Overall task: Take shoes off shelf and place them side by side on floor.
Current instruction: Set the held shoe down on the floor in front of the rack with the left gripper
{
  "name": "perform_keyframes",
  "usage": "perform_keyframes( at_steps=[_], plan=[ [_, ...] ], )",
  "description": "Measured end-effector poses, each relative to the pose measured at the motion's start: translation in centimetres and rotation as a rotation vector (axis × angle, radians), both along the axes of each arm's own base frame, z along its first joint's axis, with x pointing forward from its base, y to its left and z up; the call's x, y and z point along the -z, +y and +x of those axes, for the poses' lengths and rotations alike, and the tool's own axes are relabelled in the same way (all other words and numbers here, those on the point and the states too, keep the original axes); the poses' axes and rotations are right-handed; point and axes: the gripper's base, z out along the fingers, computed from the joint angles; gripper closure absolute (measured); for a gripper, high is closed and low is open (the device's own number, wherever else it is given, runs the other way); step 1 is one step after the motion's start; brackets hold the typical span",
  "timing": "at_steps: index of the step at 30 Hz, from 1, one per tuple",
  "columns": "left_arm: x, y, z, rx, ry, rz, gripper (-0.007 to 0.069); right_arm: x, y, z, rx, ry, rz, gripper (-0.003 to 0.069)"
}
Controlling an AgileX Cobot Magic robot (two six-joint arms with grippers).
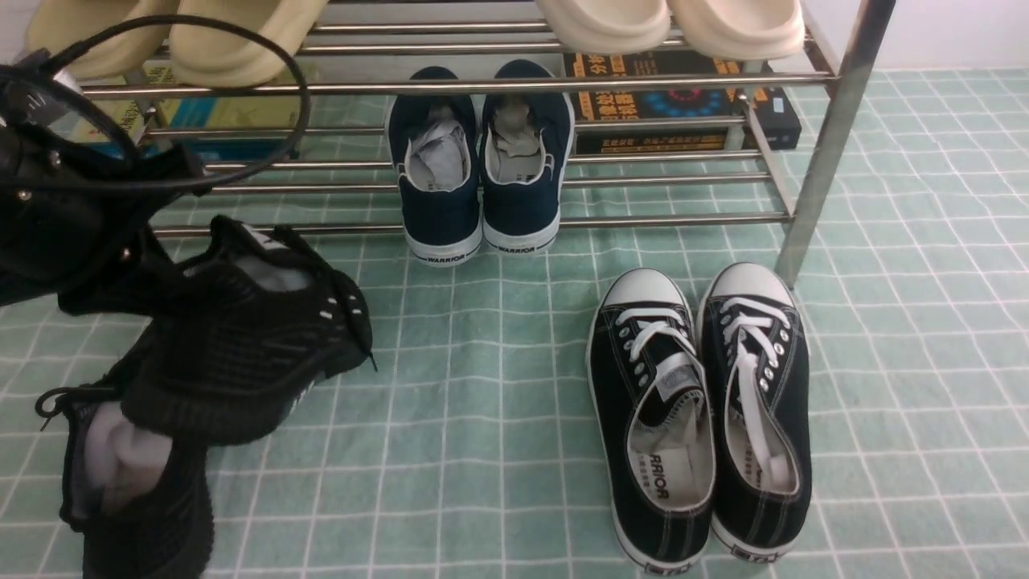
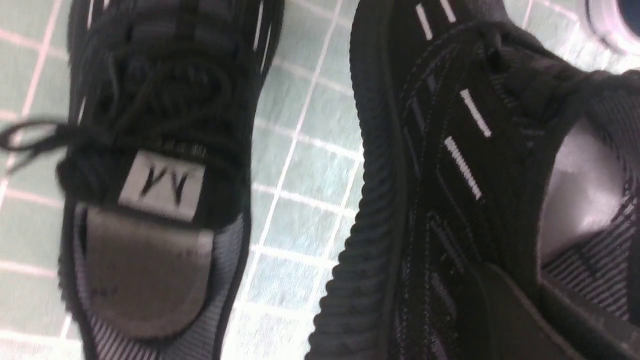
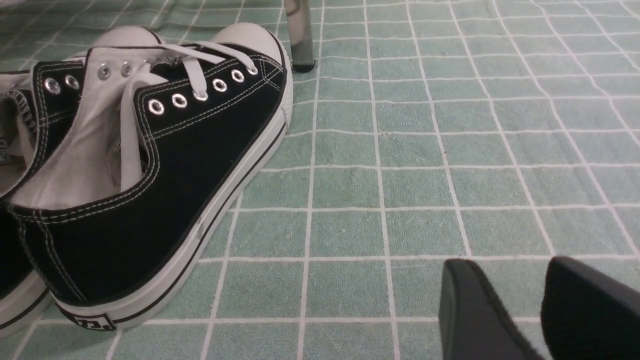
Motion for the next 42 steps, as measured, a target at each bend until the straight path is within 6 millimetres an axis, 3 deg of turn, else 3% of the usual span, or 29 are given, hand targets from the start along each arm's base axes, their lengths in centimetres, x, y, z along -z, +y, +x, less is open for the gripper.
perform_keyframes(
  at_steps=[10,17,24,31,36,42],
  plan=[
    [4.9,0.0,-2.1,-0.144,-0.056,-0.073,0.0606,0.0,0.0,0.0,0.000,0.000,0.000,0.0420],
    [5.7,0.1,-2.7,-0.200,-0.136,-0.099,0.0606,0.0,0.0,0.0,0.000,0.000,0.000,0.0420],
    [7.9,0.1,-3.6,-0.224,-0.084,-0.111,0.0606,0.0,0.0,0.0,0.000,0.000,0.000,0.0420],
    [8.4,0.0,-3.8,-0.219,-0.068,-0.116,0.0589,0.0,0.0,0.0,0.000,0.000,0.000,0.0420],
    [8.4,0.0,-3.9,-0.191,-0.071,-0.103,0.0532,0.0,0.0,0.0,0.000,0.000,0.000,0.0420],
    [8.3,0.0,-3.8,-0.147,-0.084,-0.084,0.0375,0.0,0.0,0.0,0.000,0.000,0.000,0.0420]
  ],
)
